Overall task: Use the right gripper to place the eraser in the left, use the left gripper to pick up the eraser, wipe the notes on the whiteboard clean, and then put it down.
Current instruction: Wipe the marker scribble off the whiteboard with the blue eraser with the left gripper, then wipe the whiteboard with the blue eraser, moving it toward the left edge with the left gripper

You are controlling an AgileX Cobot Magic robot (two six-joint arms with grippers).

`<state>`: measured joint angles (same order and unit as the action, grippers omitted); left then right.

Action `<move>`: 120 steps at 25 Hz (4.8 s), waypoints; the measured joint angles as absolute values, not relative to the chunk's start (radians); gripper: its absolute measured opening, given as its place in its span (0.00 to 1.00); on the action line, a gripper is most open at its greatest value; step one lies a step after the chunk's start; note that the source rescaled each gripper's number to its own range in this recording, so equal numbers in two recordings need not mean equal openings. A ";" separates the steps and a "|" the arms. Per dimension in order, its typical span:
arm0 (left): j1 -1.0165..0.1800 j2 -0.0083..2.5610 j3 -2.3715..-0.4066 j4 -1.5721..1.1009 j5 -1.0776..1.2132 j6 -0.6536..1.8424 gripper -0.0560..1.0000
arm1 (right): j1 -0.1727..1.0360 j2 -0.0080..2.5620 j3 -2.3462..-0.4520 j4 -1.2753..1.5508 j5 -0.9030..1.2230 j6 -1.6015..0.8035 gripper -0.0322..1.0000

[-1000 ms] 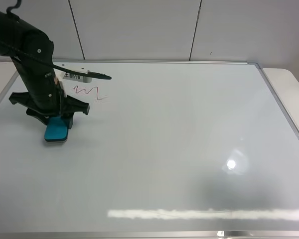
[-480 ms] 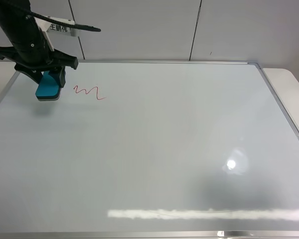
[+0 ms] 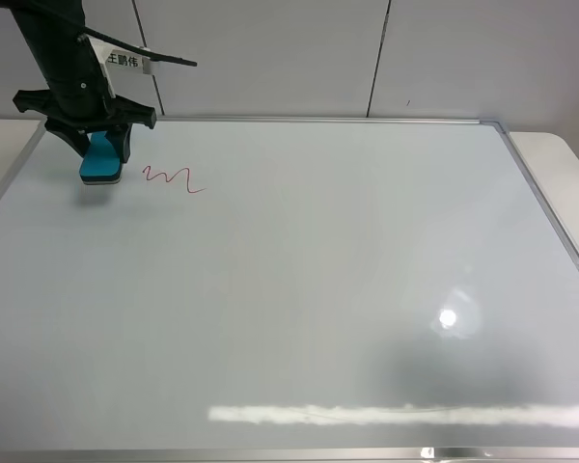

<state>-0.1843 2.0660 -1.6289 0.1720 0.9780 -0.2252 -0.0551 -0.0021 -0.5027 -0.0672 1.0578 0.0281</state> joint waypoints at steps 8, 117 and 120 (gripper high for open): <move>-0.184 2.202 -1.792 0.141 0.994 -0.176 0.05 | -0.055 -0.002 -0.503 -0.067 1.058 0.028 1.00; -0.245 2.011 -1.432 0.084 0.930 -0.120 0.05 | -0.055 -0.002 -0.503 -0.067 1.058 0.028 1.00; -0.297 1.984 -1.352 0.078 0.867 -0.158 0.05 | -0.055 -0.002 -0.503 -0.067 1.058 0.028 1.00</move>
<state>-0.2968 1.9839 -1.3518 0.0782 0.8673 -0.1575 -0.0551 -0.0021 -0.5027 -0.0672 1.0578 0.0281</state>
